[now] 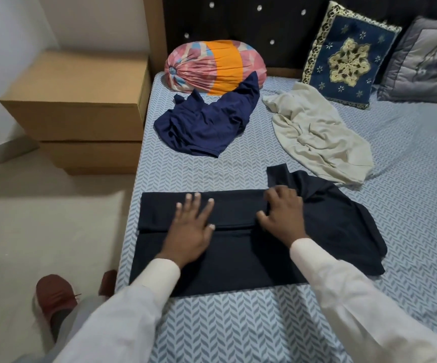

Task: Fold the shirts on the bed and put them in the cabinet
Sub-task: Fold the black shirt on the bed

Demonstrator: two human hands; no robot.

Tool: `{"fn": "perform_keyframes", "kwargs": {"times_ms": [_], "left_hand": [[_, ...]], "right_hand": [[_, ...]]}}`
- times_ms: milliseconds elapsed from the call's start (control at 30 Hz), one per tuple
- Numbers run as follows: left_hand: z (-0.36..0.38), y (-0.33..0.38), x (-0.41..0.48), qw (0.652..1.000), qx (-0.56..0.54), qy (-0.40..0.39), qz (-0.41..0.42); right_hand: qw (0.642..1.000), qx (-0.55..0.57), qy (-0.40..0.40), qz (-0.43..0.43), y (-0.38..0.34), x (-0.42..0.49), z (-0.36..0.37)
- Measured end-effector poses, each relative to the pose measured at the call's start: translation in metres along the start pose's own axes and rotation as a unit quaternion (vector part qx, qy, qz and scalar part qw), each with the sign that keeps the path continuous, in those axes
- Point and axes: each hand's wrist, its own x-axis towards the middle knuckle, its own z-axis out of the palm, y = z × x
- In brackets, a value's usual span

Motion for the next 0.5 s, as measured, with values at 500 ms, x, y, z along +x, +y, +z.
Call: {"fn": "perform_keyframes", "kwargs": {"times_ms": [500], "left_hand": [[0.047, 0.033, 0.011, 0.985, 0.087, -0.145, -0.044]], "right_hand": [[0.584, 0.563, 0.313, 0.494, 0.097, -0.001, -0.025]]}}
